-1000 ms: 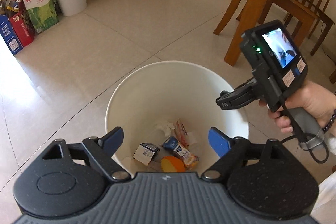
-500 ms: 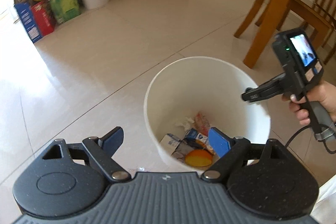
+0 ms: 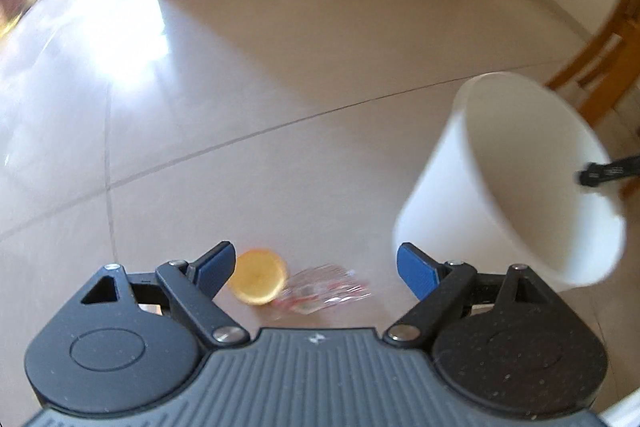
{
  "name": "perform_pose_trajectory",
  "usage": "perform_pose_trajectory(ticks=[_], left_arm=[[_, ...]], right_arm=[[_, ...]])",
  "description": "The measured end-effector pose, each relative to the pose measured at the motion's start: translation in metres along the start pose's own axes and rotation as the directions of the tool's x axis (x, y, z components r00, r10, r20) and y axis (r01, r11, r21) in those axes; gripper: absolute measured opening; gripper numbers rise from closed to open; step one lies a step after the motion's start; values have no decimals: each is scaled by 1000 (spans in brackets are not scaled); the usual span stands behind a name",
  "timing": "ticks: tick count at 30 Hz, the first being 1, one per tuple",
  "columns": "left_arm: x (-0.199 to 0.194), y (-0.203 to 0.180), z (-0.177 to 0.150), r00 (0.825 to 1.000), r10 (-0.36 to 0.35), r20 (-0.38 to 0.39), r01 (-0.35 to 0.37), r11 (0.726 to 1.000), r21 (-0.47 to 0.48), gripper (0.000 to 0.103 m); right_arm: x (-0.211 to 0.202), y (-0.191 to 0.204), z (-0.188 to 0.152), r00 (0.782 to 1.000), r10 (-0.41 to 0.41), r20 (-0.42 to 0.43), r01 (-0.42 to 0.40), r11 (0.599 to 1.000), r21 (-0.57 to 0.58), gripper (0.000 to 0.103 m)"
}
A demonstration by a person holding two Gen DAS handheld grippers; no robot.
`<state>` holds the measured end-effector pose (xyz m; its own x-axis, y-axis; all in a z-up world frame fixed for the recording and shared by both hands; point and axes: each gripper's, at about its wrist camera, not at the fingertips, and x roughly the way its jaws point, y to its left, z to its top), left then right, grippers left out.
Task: Collect trash
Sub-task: 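Move the left gripper to the yellow-and-white drink cup, then grasp the yellow-and-white drink cup with the left gripper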
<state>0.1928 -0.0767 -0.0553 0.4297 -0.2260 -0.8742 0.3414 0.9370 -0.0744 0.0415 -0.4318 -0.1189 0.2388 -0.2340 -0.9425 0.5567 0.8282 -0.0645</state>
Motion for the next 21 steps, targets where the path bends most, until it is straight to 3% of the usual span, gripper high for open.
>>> perform_pose_trajectory(ticks=[5,12,21], left_arm=[[42,42,-23,996,62,-66,-68,992,-104,88],[102,92,-55,974,162,-160,-192,961,-198,87],[143,114,-78,948,233,-219,-278,939,-205,87]], right_arm=[[0,2,1,1000,-12,0,12,1000,-7,16],[2,3,0,1000,-20,-1,20,1000,-14,16],[4,1,-4,1000,-15,-6,15,1000,-13,16]])
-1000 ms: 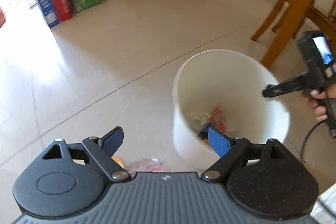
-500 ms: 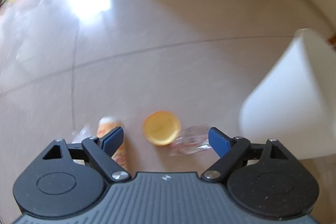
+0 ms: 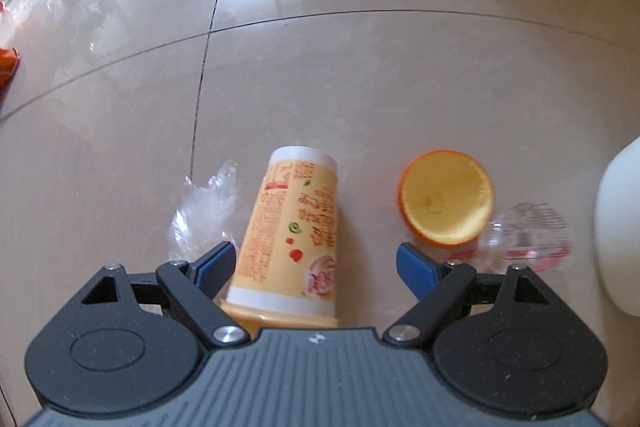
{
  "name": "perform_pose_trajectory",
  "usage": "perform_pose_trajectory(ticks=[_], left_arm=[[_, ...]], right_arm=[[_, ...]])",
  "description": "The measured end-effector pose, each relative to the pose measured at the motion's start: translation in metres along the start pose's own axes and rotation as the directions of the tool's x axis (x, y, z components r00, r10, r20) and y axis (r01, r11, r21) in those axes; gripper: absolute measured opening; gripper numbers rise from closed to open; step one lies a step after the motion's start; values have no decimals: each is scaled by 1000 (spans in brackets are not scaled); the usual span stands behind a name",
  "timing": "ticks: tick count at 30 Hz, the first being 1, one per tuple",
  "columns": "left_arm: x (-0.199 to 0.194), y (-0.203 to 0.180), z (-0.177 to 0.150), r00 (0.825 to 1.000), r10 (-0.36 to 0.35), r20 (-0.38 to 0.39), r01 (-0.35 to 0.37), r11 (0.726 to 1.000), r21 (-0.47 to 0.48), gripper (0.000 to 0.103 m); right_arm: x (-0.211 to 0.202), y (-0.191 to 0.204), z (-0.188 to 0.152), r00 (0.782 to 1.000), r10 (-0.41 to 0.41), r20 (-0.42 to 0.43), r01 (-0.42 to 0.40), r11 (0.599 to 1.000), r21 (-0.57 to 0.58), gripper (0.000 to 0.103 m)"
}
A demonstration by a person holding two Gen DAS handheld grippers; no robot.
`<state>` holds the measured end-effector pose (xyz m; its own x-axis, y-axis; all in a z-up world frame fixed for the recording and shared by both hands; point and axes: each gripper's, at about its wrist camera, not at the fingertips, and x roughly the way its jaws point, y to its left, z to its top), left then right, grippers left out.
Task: Collect trash
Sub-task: 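Grasp the yellow-and-white drink cup with the left gripper, then carry the cup over the wastebasket and open the left gripper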
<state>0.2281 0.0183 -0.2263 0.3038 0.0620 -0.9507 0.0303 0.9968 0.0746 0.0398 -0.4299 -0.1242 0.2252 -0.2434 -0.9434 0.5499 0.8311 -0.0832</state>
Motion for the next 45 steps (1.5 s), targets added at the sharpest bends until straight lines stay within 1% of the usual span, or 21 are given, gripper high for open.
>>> perform_pose_trajectory(ticks=[4,8,12,15,17,18,20,21,23,27,33,36,39,41,45], left_arm=[[17,0,6,1000,20,-19,-20,999,-27,87],[29,1,8,999,41,-28,-42,998,-43,76],[35,0,10,997,64,-40,-65,997,-32,73],[38,-3,12,998,57,-41,-58,998,-30,73],[39,-7,8,997,48,-66,-49,999,-15,72],[40,-9,6,996,31,-87,-32,999,-6,69],[41,-13,4,993,-10,-118,11,1000,6,69],[40,-17,3,994,-13,-113,16,1000,19,69],[39,-21,3,995,-11,-102,14,999,31,70],[42,-23,8,994,-1,-111,1,1000,-2,70],[50,-29,11,993,4,-120,-7,1000,-25,71],[53,-32,6,992,-2,-125,-4,999,-47,71],[50,-36,1,994,7,-110,-11,999,-37,70],[42,-34,-8,995,7,-99,-11,999,-34,70],[33,-29,-11,996,-22,-86,18,999,-46,70]], right_arm=[[2,0,-2,1000,1,-7,-1,1000,-7,16],[1,-1,-1,1000,-2,-6,2,1000,-10,16],[2,1,-1,1000,-4,-6,4,1000,-8,16],[1,5,1,1000,-7,-4,7,1000,-10,16],[2,6,1,1000,-8,-3,8,1000,-11,16],[2,6,1,1000,-8,-4,8,1000,-11,16],[3,7,2,1000,-9,-4,9,1000,-10,16],[3,6,4,1000,-8,-4,8,1000,-8,16],[3,5,5,1000,-9,-4,9,1000,-6,16],[2,4,5,1000,-10,-2,10,1000,-7,16],[1,3,7,1000,-9,0,9,1000,-4,16],[1,2,7,1000,-9,0,9,1000,-3,16],[2,1,8,1000,-7,0,7,1000,-3,16],[1,0,9,1000,-6,3,6,1000,-2,16],[1,-2,11,1000,-4,4,4,1000,-1,16]])
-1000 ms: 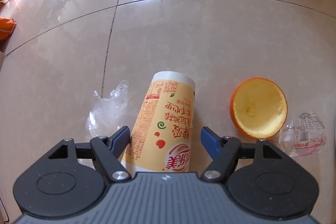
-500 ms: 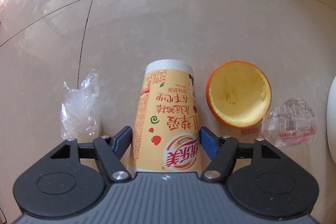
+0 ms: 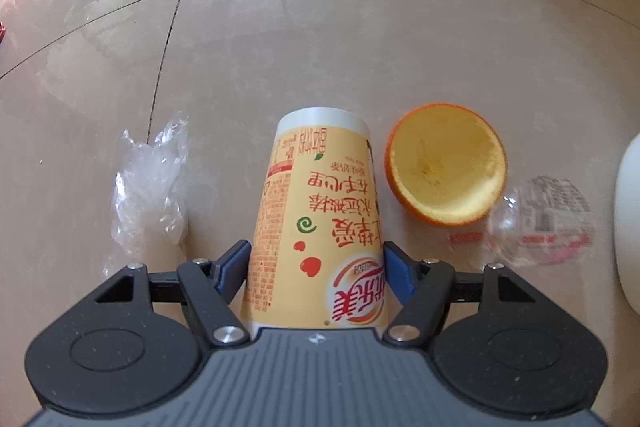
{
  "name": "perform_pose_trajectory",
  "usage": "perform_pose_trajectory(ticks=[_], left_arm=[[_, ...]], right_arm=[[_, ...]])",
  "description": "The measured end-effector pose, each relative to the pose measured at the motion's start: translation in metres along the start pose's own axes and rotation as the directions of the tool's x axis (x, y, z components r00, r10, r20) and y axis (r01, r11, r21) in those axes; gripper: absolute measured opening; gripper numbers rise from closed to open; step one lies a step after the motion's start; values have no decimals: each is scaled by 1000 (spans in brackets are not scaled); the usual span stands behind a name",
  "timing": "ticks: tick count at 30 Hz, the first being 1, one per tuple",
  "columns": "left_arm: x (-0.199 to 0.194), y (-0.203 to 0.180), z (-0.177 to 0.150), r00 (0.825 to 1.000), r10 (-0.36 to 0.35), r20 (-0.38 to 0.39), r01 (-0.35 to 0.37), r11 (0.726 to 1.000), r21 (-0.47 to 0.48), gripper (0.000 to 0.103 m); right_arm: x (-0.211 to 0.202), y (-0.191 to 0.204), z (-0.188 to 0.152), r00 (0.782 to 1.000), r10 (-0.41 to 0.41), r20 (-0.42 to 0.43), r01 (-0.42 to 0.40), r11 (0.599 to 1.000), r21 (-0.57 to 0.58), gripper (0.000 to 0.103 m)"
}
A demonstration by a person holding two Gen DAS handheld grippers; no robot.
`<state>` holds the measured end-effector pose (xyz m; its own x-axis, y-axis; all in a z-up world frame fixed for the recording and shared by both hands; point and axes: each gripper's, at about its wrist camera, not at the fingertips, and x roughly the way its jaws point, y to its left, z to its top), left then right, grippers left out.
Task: Collect trash
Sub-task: 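Carry the cup over the wastebasket and open the left gripper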
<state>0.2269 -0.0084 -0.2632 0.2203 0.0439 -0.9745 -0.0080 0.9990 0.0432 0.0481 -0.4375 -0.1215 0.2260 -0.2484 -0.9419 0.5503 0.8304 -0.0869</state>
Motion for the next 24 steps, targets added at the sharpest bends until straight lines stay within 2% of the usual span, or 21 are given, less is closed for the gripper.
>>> perform_pose_trajectory(ticks=[7,11,17,21,24], left_arm=[[-29,7,-8,999,-48,25,47,999,21,70],[-50,3,-3,997,-62,44,59,996,66,70],[-98,-5,5,993,-98,69,90,988,122,70],[-144,-20,14,984,-157,80,138,970,199,70],[-181,-44,20,973,-216,85,185,942,279,70]], right_arm=[[1,-2,0,1000,3,1,-3,1000,6,16],[2,-1,-1,1000,3,2,-3,1000,4,16],[-1,0,-3,1000,13,1,-13,1000,8,16],[-2,1,-4,1000,12,2,-12,1000,6,16],[-2,1,-5,1000,12,3,-12,1000,6,16]])
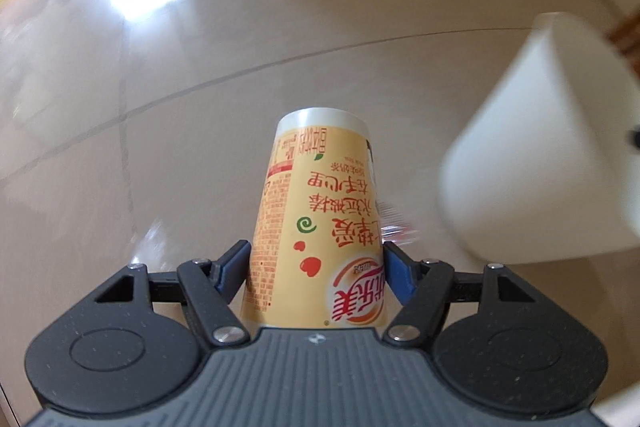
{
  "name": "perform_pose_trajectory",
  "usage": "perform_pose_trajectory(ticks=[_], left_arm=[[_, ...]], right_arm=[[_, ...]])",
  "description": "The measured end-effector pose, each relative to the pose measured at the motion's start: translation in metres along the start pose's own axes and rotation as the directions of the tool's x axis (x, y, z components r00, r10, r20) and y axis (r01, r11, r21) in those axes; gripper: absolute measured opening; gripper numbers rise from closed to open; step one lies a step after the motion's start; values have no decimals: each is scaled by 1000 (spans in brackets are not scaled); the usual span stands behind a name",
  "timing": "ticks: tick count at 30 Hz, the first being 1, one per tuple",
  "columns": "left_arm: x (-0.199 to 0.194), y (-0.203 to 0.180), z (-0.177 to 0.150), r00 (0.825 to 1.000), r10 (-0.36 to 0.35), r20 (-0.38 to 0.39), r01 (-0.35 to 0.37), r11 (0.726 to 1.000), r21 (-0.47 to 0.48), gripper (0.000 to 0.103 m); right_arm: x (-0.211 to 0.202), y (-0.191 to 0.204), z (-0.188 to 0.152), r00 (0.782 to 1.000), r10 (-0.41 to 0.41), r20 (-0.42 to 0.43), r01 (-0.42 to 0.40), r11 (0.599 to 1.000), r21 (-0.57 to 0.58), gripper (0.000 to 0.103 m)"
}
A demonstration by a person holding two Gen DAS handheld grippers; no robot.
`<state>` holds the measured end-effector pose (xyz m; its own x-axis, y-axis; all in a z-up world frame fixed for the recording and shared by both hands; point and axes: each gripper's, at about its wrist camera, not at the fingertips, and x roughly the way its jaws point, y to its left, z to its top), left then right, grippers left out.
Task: Collect trash
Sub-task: 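Carry the cup over the wastebasket and open the left gripper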
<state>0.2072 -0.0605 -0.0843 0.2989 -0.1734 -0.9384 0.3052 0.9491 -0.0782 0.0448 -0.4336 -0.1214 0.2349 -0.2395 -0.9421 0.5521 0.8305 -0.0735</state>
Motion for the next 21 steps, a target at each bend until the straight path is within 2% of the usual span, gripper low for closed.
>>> perform_pose_trajectory(ticks=[4,8,12,17,19,20,21], left_arm=[[-39,-45,27,996,-88,27,84,990,116,70],[-64,-94,51,984,-171,47,157,965,211,70],[-72,-140,70,968,-246,60,221,938,268,70],[-73,-161,85,950,-302,79,265,915,303,71],[-68,-169,86,946,-311,87,275,917,289,78],[-66,-170,86,947,-308,88,273,920,282,89],[-65,-169,85,945,-311,98,274,921,278,91]], right_arm=[[0,1,0,1000,-3,1,3,1000,-3,16],[0,3,-1,1000,-13,6,13,1000,-14,16],[0,4,-1,1000,-15,7,15,1000,-15,16],[1,4,-2,1000,-15,7,15,1000,-17,16],[1,4,-2,1000,-13,7,13,1000,-15,16],[1,4,-3,1000,-11,8,11,1000,-15,16],[1,3,-3,1000,-10,8,10,1000,-16,16]])
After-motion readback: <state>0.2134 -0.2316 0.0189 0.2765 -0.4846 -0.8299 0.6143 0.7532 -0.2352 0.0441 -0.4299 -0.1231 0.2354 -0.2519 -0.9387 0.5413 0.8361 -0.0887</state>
